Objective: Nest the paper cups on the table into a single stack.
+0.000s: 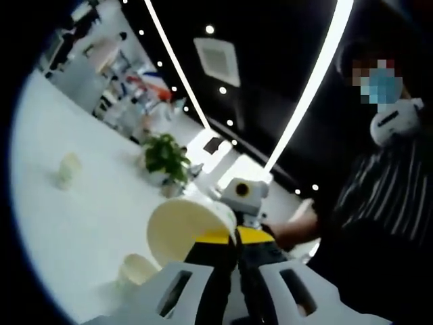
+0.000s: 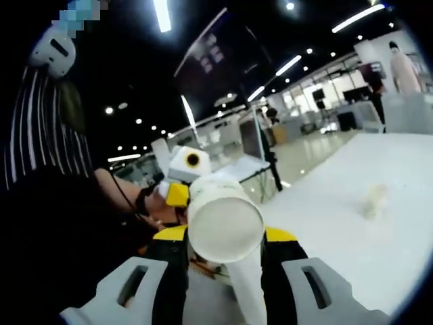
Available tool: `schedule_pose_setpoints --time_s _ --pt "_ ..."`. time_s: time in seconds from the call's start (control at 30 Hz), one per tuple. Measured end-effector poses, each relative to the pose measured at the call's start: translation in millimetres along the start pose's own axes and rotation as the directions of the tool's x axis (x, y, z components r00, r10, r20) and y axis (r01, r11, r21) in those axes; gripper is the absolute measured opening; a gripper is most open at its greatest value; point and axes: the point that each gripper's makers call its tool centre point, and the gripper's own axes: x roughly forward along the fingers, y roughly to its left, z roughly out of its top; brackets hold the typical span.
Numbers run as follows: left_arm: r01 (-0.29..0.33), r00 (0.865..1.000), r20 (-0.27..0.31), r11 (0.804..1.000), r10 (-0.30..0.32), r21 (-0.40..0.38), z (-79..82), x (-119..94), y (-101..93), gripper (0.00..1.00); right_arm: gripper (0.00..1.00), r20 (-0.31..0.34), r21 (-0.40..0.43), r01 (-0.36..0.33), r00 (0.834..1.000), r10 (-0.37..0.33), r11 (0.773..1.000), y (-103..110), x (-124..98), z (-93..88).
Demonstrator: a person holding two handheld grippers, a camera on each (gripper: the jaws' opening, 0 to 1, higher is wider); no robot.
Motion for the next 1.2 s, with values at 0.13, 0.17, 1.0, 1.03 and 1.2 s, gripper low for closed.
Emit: schedule_pose_setpoints --time_s 0.13,0.17,1.0,1.03,1.2 --pt "0.003 1.0 -0.007 0.999 -0.003 -0.036 0.6 -1 -0.5 0.0 0.38 0.006 0.003 -0.006 1.0 0.006 1.0 1 1 1.2" --pt "0.003 1.0 -0.007 0.999 -0.004 -0.036 0.8 0 -0.9 0.0 0.38 0.007 0.003 -0.006 1.0 0.006 1.0 1 1 1.4" --pt "-0.017 1.0 -0.02 0.999 0.016 -0.03 2.7 2 6.6 0.0 0.57 0.045 0.017 0.092 0.995 -0.093 0.996 -12 -18 -0.8" --pt "-0.017 1.0 -0.019 0.999 0.017 -0.029 3.1 2 6.3 0.0 0.57 0.046 0.019 0.099 0.994 -0.1 0.995 -13 -21 -1.1" --pt "-0.023 0.999 -0.025 0.999 0.022 -0.027 2.9 2 7.7 0.0 0.63 0.056 0.018 0.154 0.986 -0.155 0.988 -23 -35 -1.1"
